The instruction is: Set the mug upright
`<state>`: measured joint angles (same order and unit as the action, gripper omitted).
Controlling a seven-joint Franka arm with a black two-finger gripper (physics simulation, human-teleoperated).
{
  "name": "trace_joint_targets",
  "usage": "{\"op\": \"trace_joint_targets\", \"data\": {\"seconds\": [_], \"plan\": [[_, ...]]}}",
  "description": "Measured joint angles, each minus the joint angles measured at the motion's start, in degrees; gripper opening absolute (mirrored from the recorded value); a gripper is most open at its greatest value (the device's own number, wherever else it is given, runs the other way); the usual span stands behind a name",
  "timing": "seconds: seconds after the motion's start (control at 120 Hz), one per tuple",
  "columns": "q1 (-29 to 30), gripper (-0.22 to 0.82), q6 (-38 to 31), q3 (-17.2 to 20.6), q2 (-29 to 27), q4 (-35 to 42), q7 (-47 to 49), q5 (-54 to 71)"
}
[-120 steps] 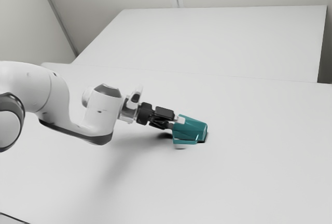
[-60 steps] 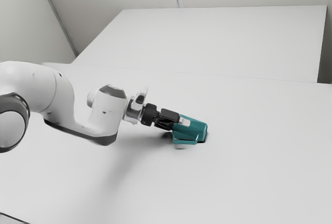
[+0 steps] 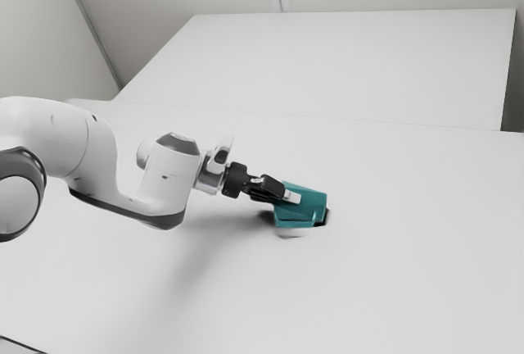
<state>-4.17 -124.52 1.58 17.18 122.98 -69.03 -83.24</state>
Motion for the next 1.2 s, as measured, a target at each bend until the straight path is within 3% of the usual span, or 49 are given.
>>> {"op": "trace_joint_targets", "data": {"seconds": [0.4,0.667,1.2], "plan": [[-0.4,-0.17,-1.5,0.0,-5.0,0.2,0.4,3.4],[0.5,-0.18,-2.8,-0.1,-10.9,0.0,7.4,23.4],[2.5,-0.18,2.5,-0.2,-13.8,-6.0,31.1,71.1]]}}
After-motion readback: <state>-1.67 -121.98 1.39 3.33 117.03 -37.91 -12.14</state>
